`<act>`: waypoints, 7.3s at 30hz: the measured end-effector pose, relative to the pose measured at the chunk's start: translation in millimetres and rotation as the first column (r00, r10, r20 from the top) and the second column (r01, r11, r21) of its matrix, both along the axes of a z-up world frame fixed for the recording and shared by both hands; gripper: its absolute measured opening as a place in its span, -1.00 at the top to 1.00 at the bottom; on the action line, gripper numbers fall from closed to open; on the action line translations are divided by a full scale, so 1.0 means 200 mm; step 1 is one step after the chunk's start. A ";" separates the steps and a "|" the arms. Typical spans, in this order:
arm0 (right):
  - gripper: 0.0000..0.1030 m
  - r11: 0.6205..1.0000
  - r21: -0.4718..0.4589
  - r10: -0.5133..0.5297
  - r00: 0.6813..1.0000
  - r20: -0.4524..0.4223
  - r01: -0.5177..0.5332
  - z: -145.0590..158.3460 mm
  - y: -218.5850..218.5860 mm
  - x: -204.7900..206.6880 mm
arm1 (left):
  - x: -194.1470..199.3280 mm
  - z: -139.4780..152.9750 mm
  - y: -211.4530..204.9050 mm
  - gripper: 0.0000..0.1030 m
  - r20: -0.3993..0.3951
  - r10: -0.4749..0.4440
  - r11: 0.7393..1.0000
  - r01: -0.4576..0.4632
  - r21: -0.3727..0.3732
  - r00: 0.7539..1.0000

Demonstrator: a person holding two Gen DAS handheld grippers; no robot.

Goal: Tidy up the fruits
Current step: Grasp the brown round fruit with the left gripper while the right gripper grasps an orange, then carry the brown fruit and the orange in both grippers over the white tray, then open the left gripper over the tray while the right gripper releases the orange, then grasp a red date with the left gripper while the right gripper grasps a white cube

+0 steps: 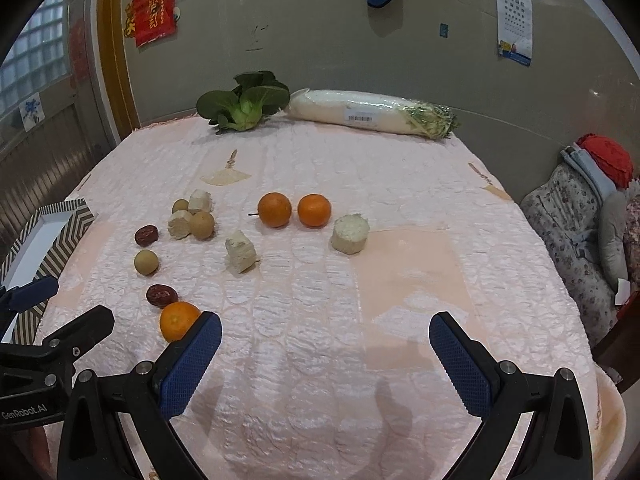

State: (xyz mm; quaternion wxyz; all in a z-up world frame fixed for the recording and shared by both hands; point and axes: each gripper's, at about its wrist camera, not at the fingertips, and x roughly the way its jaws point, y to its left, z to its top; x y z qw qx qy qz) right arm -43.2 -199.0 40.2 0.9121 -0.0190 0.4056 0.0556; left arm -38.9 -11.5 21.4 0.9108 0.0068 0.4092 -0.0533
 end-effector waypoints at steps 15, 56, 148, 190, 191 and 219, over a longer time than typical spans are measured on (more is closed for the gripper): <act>-0.91 0.999 0.052 0.008 0.999 -0.032 -0.006 -0.05 -0.11 -0.01 | 0.10 -0.03 0.02 -0.96 -0.039 -0.064 0.998 0.063 -0.022 0.997; 0.04 0.911 0.123 0.404 0.911 -0.082 -0.393 -0.20 0.36 0.06 | 0.34 -0.10 0.15 0.55 -0.157 -0.006 1.000 0.005 -0.007 0.988; 0.21 0.662 0.205 0.737 0.676 -0.003 -0.721 0.03 1.69 -0.12 | -0.18 0.04 1.45 -0.33 -0.134 0.446 0.889 -0.456 -0.050 0.885; 0.16 0.962 0.165 0.221 0.975 -0.020 -0.215 -0.06 0.07 0.03 | 0.22 -0.08 0.02 -0.34 -0.190 0.005 1.000 -0.010 -0.023 0.982; 0.16 0.963 0.168 0.220 0.975 -0.021 -0.213 -0.07 0.06 0.04 | 0.23 -0.10 0.00 -0.34 -0.197 -0.003 1.000 -0.002 -0.024 0.980; 0.15 0.948 0.147 0.293 0.955 -0.045 -0.284 -0.12 0.16 0.28 | 0.28 -0.17 -0.03 0.50 -0.153 -0.056 0.998 0.055 -0.010 0.987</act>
